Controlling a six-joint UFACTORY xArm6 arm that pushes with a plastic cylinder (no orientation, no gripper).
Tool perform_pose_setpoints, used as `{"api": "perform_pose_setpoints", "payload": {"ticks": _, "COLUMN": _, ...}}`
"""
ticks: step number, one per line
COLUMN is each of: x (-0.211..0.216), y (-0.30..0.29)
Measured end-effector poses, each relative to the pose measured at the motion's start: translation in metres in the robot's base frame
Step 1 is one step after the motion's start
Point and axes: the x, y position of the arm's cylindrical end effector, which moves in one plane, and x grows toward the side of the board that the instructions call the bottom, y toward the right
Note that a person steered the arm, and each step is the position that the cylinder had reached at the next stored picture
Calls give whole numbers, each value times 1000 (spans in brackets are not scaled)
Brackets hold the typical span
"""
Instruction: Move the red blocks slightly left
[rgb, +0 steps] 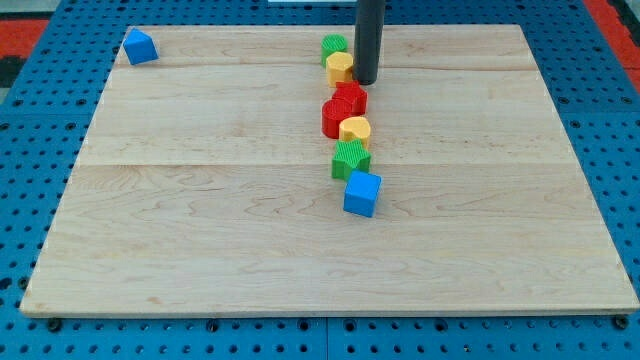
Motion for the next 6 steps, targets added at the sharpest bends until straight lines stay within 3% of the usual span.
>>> {"api": "perform_pose_setpoints", "payload": {"ticks": 2, "x": 38, "y": 15}}
{"api": "perform_pose_setpoints", "payload": {"ticks": 4, "x": 38, "y": -21}}
{"api": "perform_pose_setpoints", "payload": {"ticks": 5, "x": 46, "y": -11}}
{"api": "perform_pose_setpoints", "payload": {"ticks": 6, "x": 81, "y": 0}}
